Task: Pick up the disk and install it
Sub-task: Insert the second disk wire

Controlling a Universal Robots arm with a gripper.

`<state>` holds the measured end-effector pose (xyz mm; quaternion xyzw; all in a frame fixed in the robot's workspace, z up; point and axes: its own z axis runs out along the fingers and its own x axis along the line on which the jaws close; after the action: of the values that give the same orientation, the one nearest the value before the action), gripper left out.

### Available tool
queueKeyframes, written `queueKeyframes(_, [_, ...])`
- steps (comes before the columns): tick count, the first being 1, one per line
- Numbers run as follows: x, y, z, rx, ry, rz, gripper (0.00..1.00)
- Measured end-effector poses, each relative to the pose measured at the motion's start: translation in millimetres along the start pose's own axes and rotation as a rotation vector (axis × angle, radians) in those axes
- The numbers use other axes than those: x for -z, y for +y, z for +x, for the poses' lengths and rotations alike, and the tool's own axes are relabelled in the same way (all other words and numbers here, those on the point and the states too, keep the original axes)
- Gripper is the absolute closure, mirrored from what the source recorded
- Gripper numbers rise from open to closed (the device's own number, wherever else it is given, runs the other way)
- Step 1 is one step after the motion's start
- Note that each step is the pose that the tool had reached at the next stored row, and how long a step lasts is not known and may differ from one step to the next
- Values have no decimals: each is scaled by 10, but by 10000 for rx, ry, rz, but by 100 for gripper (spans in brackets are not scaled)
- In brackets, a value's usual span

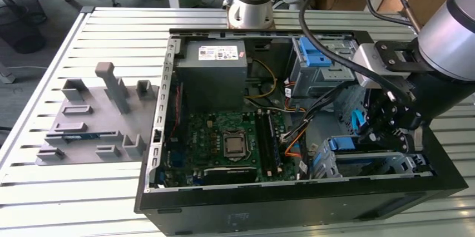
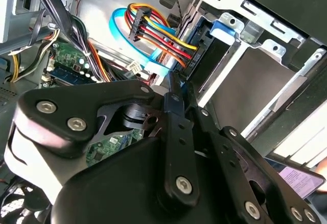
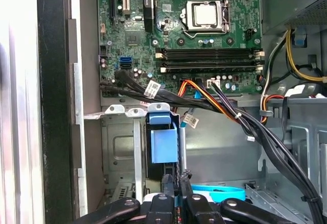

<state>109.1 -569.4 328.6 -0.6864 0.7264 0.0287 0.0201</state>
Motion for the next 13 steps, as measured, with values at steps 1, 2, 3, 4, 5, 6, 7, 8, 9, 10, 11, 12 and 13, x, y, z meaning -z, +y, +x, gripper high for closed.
queueKeyframes(1, [-2, -1, 1, 0, 3, 0, 84])
queueKeyframes(2, [-3, -1, 1, 0, 2, 0, 84])
queueKeyframes(3, [-5, -1, 1, 0, -1, 0, 84])
queueKeyframes(4, [-7, -1, 1, 0, -4, 0, 84])
queueKeyframes(5, [-7, -1, 2, 0, -5, 0, 84])
queueKeyframes(6, [-8, -1, 2, 0, -5, 0, 84])
queueKeyframes(7, [-8, -1, 2, 0, -4, 0, 84])
queueKeyframes(8, [-8, -1, 1, -1, -6, 0, 84])
queueKeyframes(9, [-12, -1, 1, -1, -15, -1, 84])
queueKeyframes(10, [-12, -1, 2, -1, -12, -1, 83])
queueKeyframes(11, [-12, -1, 2, -1, -12, -1, 83])
queueKeyframes(12, [-10, -1, 2, -1, -8, -1, 76])
queueKeyframes(13, [-6, -1, 1, -1, -7, 0, 76])
